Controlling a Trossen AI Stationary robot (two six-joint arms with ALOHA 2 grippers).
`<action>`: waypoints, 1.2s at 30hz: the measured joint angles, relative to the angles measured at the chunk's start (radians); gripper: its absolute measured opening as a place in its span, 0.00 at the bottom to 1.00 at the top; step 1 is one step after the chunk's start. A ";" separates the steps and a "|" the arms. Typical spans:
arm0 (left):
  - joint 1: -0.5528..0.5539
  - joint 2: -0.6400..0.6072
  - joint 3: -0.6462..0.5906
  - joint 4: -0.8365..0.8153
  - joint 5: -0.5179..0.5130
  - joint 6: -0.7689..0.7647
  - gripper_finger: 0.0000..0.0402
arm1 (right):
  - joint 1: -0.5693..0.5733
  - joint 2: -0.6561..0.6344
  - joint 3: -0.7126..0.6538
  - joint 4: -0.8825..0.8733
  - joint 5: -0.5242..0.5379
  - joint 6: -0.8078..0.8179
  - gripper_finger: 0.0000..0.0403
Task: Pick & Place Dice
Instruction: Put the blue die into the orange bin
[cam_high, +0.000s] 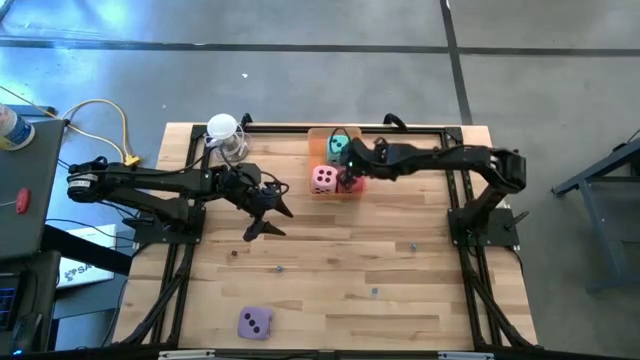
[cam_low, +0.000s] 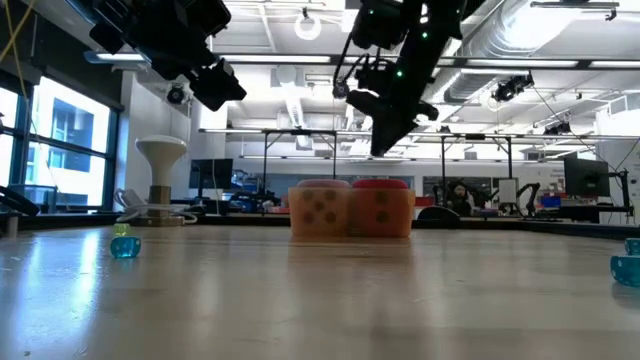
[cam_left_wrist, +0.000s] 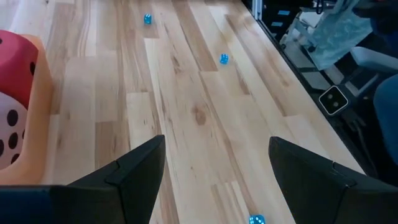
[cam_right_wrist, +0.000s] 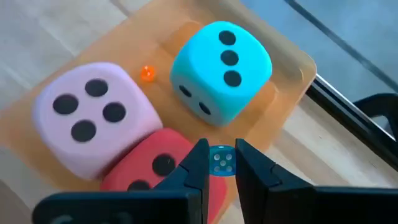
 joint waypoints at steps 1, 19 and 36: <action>0.000 0.000 0.000 0.000 0.000 0.000 0.69 | -0.013 0.011 0.000 0.021 -0.007 -0.007 0.10; 0.000 0.000 0.000 0.043 -0.002 -0.078 0.69 | -0.087 0.112 0.001 0.068 -0.006 0.030 0.22; 0.000 0.002 0.000 0.050 -0.062 -0.018 0.69 | -0.079 0.114 0.001 0.102 -0.111 0.033 0.62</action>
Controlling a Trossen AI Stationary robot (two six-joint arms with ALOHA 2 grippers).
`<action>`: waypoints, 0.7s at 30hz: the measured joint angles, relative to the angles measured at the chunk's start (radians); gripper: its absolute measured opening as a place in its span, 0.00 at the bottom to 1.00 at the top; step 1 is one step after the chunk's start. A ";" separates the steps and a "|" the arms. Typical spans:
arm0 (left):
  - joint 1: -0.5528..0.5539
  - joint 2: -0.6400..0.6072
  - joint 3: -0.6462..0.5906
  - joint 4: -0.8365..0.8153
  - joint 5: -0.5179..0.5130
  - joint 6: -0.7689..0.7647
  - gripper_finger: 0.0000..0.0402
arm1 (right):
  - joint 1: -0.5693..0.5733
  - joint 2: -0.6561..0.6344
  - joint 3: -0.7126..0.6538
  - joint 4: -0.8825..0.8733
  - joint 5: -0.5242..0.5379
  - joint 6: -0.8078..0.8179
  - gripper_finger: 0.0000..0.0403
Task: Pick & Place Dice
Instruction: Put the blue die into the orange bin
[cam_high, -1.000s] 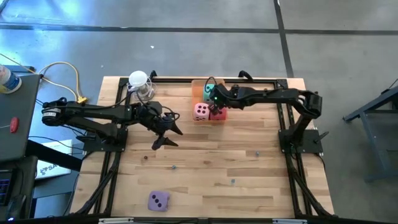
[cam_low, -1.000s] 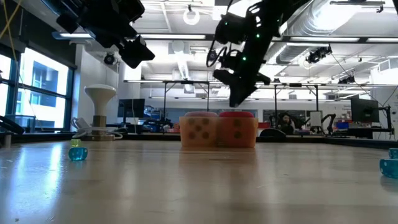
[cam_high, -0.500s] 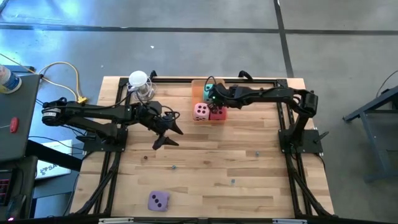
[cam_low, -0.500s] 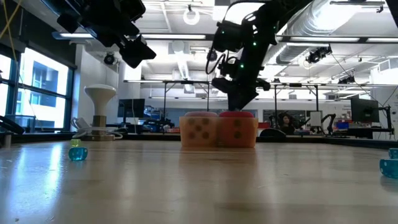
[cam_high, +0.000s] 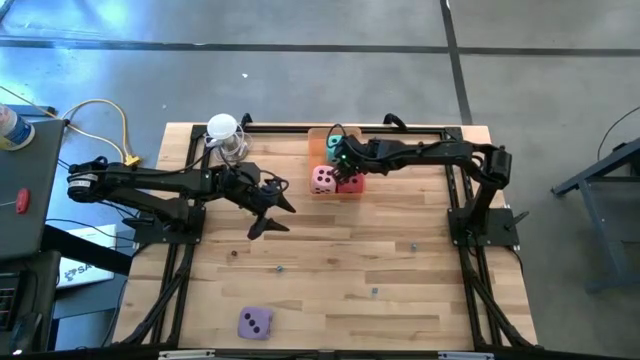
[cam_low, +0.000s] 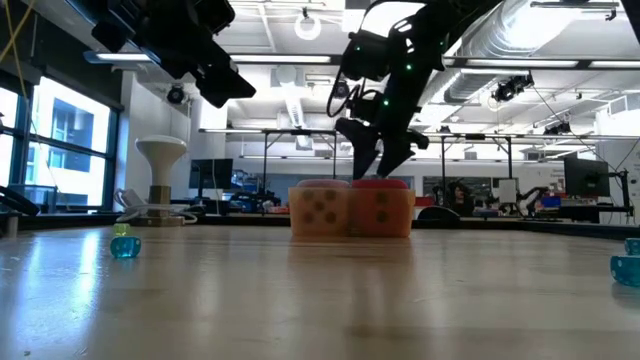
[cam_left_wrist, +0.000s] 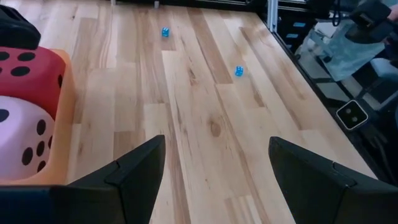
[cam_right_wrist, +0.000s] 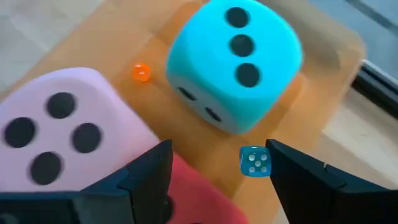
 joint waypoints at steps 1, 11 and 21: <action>0.000 0.000 0.000 0.000 0.000 0.008 0.69 | 0.000 0.000 0.000 0.009 -0.009 0.000 0.62; 0.000 0.000 0.000 -0.001 0.000 0.016 0.69 | 0.011 0.000 0.000 0.085 -0.082 0.022 0.63; 0.000 0.000 0.000 -0.002 -0.001 0.024 0.69 | 0.075 0.036 0.000 0.104 -0.038 0.007 0.63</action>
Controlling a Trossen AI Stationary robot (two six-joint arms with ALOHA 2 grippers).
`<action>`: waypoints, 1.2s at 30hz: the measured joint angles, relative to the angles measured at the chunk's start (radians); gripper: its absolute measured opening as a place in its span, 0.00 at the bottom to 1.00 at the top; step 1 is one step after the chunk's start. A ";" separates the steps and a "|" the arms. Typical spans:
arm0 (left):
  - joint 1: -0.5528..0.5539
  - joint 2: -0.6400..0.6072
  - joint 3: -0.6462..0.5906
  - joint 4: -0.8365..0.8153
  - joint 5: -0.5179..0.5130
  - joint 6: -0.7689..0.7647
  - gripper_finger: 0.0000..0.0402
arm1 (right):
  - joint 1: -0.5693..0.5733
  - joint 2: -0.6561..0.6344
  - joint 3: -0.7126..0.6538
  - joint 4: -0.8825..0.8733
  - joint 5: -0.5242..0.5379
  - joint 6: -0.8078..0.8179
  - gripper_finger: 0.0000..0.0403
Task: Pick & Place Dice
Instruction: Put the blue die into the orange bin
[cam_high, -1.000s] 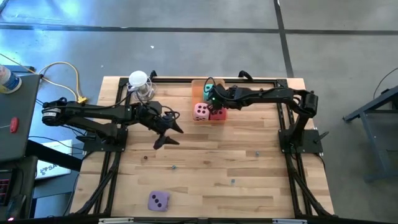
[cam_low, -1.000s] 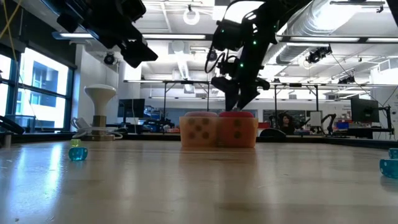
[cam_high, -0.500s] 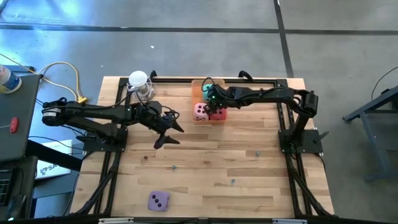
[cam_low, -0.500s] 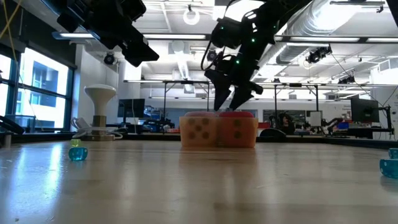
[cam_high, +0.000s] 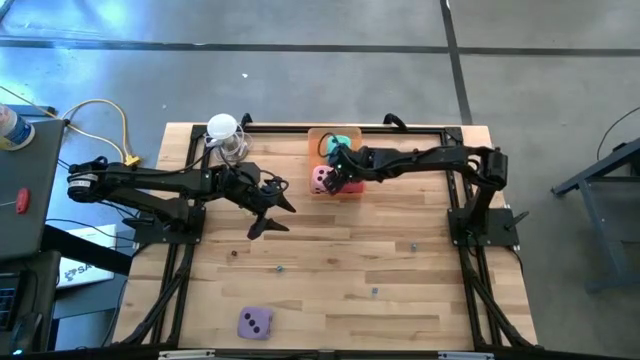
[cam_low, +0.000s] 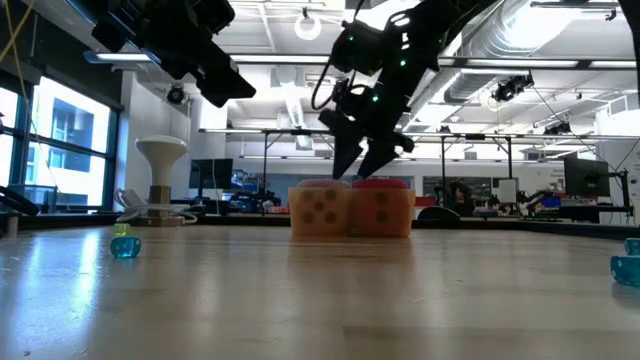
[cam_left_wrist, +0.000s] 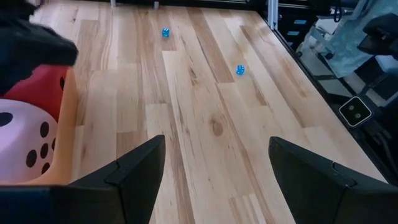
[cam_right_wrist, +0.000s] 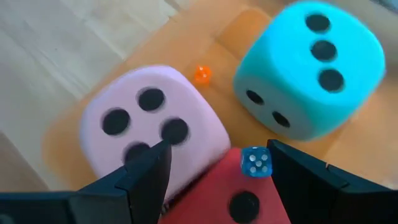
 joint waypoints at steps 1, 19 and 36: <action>0.000 0.000 0.000 0.000 0.000 0.000 0.69 | 0.009 0.008 0.001 0.009 0.020 -0.011 0.63; 0.000 0.000 0.000 0.000 0.000 0.023 0.69 | 0.041 -0.053 0.000 -0.012 0.138 -0.098 0.63; 0.000 0.000 0.000 -0.010 0.000 0.022 0.69 | 0.294 -0.248 0.000 -0.851 -0.248 0.485 0.63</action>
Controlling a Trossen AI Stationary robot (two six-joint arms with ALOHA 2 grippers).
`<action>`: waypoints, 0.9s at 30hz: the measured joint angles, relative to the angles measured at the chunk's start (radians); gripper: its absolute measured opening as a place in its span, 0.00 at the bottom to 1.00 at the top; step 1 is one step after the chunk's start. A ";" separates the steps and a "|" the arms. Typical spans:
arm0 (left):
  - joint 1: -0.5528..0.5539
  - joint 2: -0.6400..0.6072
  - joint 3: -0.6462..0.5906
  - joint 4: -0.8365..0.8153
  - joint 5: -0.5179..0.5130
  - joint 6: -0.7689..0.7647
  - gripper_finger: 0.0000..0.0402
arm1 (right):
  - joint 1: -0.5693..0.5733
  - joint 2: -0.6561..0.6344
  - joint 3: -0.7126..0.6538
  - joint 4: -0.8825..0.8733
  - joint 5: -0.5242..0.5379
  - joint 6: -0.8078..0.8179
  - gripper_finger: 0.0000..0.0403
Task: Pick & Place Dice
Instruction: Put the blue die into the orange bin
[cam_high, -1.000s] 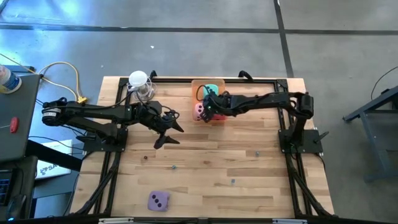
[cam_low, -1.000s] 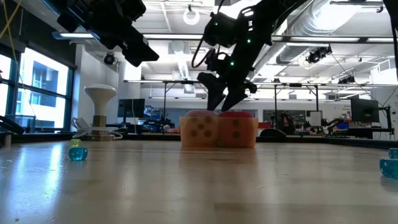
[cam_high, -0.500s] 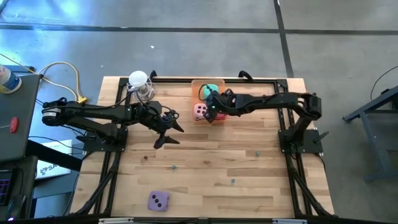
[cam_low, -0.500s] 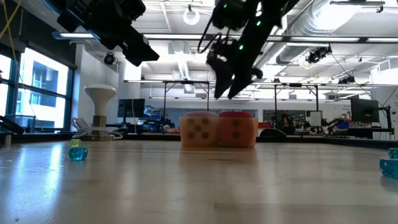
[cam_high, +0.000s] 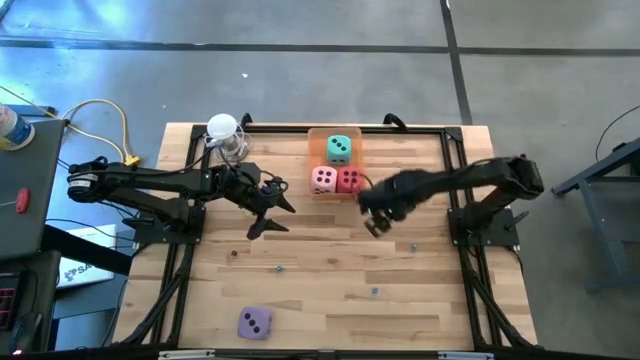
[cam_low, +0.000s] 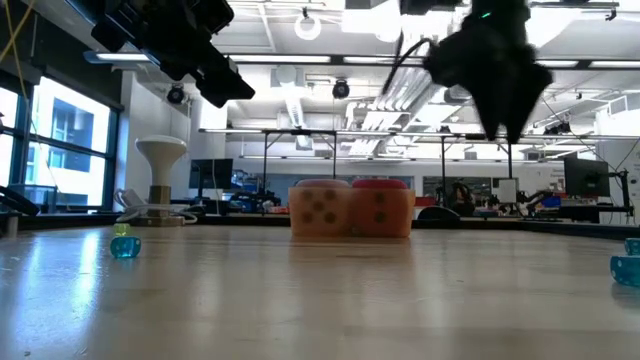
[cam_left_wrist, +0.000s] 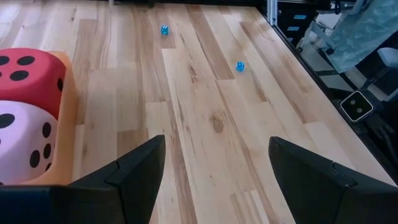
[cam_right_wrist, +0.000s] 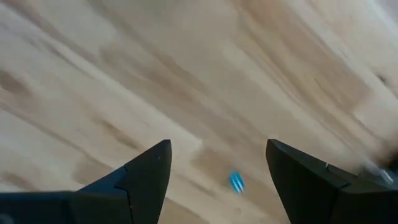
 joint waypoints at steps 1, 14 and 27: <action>0.000 0.000 0.000 0.000 0.000 0.000 0.69 | 0.032 0.005 0.000 -0.023 0.014 0.022 0.63; 0.000 0.000 0.000 0.001 0.000 -0.007 0.69 | 0.295 0.025 -0.056 -0.169 0.130 0.294 0.63; 0.000 0.000 0.000 0.002 0.000 -0.008 0.69 | 0.328 0.021 -0.297 0.093 -0.029 0.395 0.63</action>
